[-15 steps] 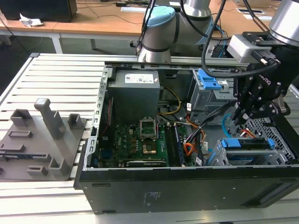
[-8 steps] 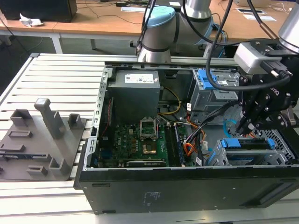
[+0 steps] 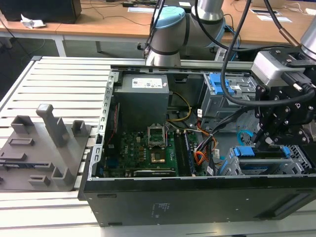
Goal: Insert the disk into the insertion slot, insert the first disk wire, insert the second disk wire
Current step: 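Insert the second disk wire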
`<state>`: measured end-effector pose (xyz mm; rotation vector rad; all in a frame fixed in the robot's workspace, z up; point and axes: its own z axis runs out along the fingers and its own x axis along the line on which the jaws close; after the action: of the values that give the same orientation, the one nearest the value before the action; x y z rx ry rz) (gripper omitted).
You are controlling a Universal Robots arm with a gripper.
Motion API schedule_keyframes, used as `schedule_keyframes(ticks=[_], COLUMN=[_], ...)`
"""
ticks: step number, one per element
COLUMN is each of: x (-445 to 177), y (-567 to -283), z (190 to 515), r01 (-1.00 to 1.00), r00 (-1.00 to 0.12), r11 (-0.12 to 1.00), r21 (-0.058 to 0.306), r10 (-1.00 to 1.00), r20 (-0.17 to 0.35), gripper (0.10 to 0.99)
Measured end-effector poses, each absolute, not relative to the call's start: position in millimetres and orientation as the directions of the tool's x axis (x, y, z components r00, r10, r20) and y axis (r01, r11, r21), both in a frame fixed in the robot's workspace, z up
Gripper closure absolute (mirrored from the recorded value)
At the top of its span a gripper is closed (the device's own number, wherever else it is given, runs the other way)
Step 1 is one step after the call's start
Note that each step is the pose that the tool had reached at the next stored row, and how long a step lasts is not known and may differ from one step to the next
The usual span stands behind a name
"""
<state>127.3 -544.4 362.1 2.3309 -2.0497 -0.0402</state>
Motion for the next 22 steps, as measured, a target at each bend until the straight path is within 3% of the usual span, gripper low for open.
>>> schedule_keyframes(ticks=[6,22], x=[127,148], y=[-545,-544], z=[361,346], r01=[-0.999,-0.999], r00=[0.005,-0.001], r11=[-0.005,-0.001], r21=[0.044,0.047], r10=[-1.000,-1.000], r20=[-0.003,-0.025], gripper=[0.922,0.922])
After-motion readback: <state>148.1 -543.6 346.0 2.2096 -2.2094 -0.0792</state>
